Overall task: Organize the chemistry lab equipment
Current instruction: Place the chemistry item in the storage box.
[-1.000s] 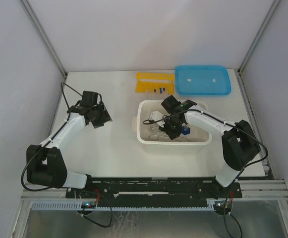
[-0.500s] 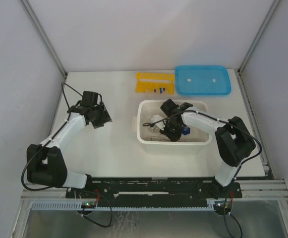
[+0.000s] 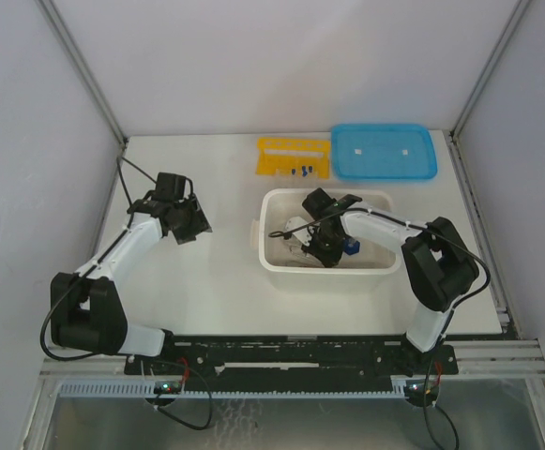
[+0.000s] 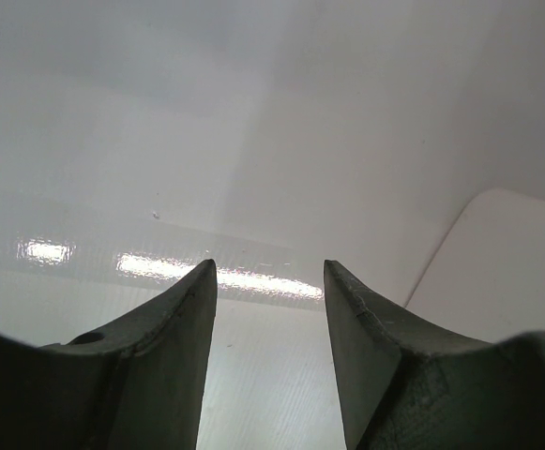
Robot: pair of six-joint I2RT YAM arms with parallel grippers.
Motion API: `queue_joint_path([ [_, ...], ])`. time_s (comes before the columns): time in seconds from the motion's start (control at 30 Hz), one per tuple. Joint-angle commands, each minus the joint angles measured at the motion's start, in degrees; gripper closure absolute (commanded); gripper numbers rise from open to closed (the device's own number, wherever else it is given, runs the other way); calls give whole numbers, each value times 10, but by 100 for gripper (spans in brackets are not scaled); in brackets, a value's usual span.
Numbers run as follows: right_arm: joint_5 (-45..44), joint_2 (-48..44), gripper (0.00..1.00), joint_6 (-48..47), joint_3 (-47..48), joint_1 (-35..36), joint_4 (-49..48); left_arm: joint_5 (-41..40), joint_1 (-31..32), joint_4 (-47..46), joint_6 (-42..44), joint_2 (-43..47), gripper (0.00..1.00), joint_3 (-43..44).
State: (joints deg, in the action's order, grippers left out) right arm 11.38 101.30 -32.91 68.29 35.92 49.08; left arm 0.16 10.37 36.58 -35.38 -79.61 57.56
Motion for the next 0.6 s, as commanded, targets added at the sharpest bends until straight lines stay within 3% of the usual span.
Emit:
queue_joint_path([
  [0.0,-11,10,100,12,0,-2,-30,-3,4,-3,9,9,46,19],
  [0.3,-16,1,100,17,1,2,-30,-3,4,-3,8,11,46,15],
  [0.57,-25,-64,89,19,-9,5,-26,-1,4,-6,7,11,46,7],
])
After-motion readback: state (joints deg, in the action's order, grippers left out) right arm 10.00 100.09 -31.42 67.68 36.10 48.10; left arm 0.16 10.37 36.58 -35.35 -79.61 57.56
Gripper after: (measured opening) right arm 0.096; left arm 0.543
